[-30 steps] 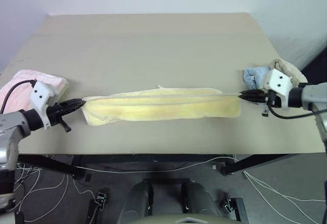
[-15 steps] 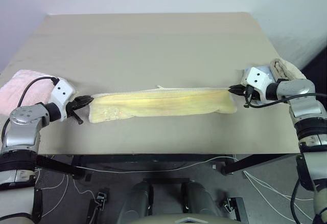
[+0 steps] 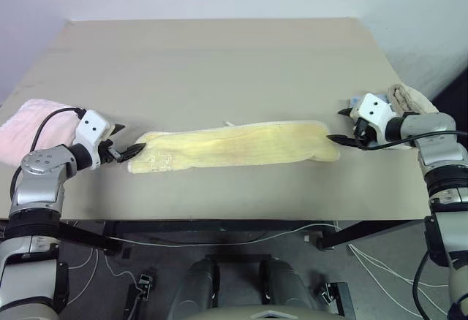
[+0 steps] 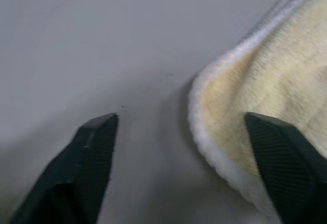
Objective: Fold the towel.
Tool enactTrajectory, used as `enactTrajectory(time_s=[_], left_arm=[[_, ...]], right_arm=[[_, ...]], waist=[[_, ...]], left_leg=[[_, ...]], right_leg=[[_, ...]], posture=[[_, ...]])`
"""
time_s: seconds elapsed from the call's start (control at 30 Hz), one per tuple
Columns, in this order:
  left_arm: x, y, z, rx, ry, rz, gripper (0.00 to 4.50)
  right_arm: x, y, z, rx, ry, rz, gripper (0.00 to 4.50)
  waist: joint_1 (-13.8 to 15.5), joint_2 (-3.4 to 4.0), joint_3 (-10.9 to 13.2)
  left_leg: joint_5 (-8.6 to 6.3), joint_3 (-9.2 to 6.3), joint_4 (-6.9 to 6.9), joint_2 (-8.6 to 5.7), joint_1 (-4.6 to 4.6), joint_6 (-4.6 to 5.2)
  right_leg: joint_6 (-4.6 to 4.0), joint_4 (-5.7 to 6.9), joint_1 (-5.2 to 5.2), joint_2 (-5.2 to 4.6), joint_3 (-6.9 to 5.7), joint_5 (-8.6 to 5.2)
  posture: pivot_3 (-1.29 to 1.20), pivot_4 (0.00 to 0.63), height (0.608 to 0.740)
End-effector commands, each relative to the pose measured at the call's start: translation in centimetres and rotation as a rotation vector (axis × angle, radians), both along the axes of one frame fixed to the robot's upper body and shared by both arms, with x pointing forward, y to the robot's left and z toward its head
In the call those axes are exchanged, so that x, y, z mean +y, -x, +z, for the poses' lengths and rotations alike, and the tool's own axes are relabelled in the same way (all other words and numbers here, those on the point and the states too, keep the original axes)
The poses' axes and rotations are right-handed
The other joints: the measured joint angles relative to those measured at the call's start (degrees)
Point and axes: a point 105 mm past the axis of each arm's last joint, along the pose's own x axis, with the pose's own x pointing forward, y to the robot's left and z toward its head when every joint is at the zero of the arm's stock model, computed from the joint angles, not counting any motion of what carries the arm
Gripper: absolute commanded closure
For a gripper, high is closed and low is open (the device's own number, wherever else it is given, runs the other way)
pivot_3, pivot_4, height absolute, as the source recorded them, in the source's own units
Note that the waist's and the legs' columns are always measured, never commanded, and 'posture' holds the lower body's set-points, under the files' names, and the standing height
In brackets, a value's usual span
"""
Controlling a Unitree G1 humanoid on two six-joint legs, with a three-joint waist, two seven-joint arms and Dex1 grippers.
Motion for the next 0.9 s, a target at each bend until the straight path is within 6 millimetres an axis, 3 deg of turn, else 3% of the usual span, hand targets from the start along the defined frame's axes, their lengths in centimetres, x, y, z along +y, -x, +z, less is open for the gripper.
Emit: enactTrajectory(time_s=[0.03, 0.2, 0.33, 0.67, 0.9], left_arm=[[1.3, -0.5, 1.6, -0.086, 0.014, 0.082, 0.00], [2.0, -0.8, 2.9, -0.191, -0.003, 0.167, 0.00], [1.0, -0.2, 5.1, -0.299, 0.034, 0.133, 0.00], [-4.4, 2.7, 4.9, -0.269, 0.133, -0.198, 0.00], [-7.6, 4.3, 2.8, -0.172, 0.083, -0.405, 0.00]], right_arm=[[-1.6, 0.1, 3.3, -0.153, 0.016, -0.057, 0.05], [-2.0, 1.5, 5.7, -0.262, -0.075, -0.102, 0.05], [0.1, 4.0, 6.4, -0.197, -0.470, -0.154, 0.05], [4.7, 8.9, -0.1, 0.327, -1.207, -0.379, 0.05], [5.9, 10.4, -2.3, 0.501, -1.432, -0.507, 0.05]], waist=[[-0.1, 0.00, 0.0], [0.1, -0.01, 0.0], [0.2, -0.06, 0.0], [0.2, -0.07, -0.1], [0.1, -0.06, -0.1]], left_leg=[[0.00, 0.01, 0.00, 0.00, 0.00, 0.00], [0.00, 0.00, 0.01, 0.00, -0.01, 0.00], [0.00, -0.06, 0.02, 0.02, -0.07, 0.00], [-0.01, -0.12, 0.01, 0.04, -0.04, 0.01], [-0.01, -0.11, -0.02, 0.02, -0.03, 0.02]], right_leg=[[0.00, 0.00, 0.00, 0.00, 0.00, 0.00], [0.00, 0.02, -0.01, -0.02, 0.02, 0.00], [0.01, 0.04, -0.01, -0.08, 0.02, 0.00], [0.00, 0.01, 0.05, -0.15, 0.09, 0.00], [0.00, 0.00, 0.05, -0.15, 0.09, 0.00]], posture=[[0.00, 0.150, 0.740], [0.00, 0.150, 0.740], [0.00, 0.150, 0.740], [0.00, 0.150, 0.740], [0.00, 0.150, 0.740]])
